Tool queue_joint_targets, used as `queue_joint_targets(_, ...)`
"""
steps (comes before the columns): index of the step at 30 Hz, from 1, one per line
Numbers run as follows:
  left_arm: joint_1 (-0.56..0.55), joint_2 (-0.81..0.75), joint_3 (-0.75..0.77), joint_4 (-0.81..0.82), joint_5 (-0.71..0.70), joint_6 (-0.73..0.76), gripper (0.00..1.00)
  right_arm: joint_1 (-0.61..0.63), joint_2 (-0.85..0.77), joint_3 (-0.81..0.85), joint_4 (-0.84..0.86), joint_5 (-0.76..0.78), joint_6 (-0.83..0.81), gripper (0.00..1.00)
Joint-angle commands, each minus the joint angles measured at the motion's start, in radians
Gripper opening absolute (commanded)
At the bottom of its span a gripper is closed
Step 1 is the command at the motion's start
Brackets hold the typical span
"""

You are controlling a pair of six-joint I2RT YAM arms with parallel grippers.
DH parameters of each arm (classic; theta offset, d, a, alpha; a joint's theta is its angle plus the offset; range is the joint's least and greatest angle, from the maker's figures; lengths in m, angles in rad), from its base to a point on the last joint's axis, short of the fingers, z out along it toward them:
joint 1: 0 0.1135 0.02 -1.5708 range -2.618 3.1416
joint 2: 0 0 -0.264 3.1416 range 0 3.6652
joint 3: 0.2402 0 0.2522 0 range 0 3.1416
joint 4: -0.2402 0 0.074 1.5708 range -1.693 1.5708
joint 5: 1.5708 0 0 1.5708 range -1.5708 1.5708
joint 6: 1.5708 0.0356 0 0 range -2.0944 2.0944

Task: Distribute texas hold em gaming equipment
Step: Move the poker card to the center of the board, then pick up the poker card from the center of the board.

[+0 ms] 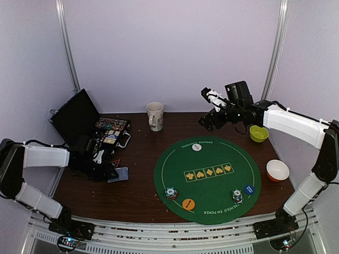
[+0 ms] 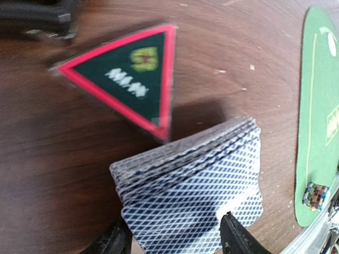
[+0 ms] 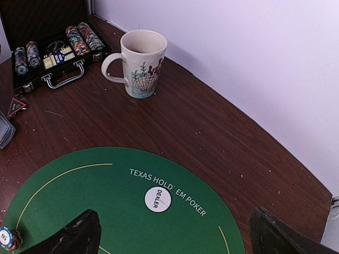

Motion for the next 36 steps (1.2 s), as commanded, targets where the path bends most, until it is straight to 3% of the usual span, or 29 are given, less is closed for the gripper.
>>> queue_joint_targets(1,-0.062,0.037,0.012,0.071,0.036,-0.044,0.59,-0.004,0.0,0.031,-0.018,-0.01,0.008,1.0)
queue_joint_targets(10,-0.135,0.069,0.063,0.104,0.042,-0.082,0.65,-0.004,0.003,0.038,-0.034,-0.018,0.013,1.0)
queue_joint_targets(19,-0.136,0.077,0.407,-0.331,-0.229,0.125,0.8,-0.003,-0.002,0.039,-0.043,-0.025,0.002,1.0)
queue_joint_targets(22,-0.154,0.068,0.517,-0.356,-0.177,0.295,0.87,-0.004,-0.005,0.044,-0.054,-0.022,0.0,1.0)
queue_joint_targets(23,-0.163,0.066,0.543,-0.363,-0.154,0.379,0.96,-0.003,-0.006,0.042,-0.054,-0.019,-0.001,1.0)
queue_joint_targets(24,-0.172,0.065,0.56,-0.374,-0.132,0.469,0.98,-0.004,-0.01,0.038,-0.051,-0.015,-0.001,1.0)
queue_joint_targets(28,-0.213,0.091,0.568,-0.432,-0.175,0.793,0.98,-0.004,-0.021,0.03,-0.049,-0.009,-0.002,1.0)
queue_joint_targets(36,-0.247,0.155,0.518,-0.475,-0.229,1.025,0.98,-0.004,-0.034,0.027,-0.058,-0.011,0.007,1.0)
